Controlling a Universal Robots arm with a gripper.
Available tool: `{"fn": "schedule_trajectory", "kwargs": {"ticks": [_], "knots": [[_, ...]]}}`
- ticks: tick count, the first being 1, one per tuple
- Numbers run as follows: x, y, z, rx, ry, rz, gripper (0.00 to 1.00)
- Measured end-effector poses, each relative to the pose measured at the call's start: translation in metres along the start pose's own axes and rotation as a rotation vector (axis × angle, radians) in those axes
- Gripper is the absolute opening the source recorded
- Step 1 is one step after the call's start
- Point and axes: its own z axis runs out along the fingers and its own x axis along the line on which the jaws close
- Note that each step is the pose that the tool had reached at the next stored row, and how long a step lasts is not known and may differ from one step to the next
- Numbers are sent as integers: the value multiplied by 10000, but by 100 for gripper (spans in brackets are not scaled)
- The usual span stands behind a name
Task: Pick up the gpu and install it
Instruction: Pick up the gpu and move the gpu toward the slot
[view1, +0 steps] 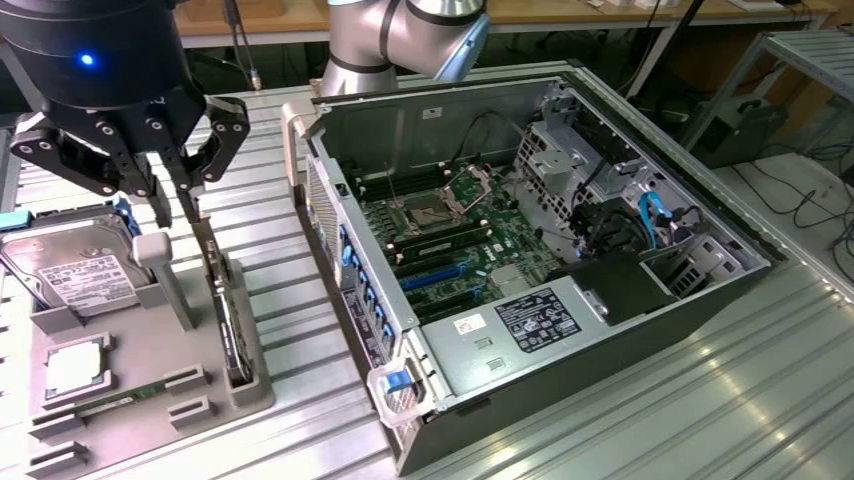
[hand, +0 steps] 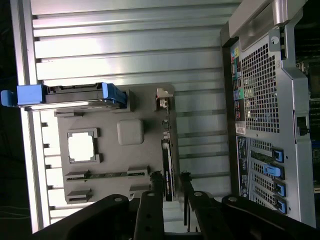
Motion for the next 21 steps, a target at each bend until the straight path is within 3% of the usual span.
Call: {"fn": "schedule_trajectory", "kwargs": {"ticks": [2, 5, 6, 21], "knots": [[0, 0, 0, 1, 0, 0, 36], [0, 0, 0, 0, 0, 0, 42], [0, 0, 2, 1, 1, -4, 48], [-1, -5, 112, -4, 18, -183, 48]]}}
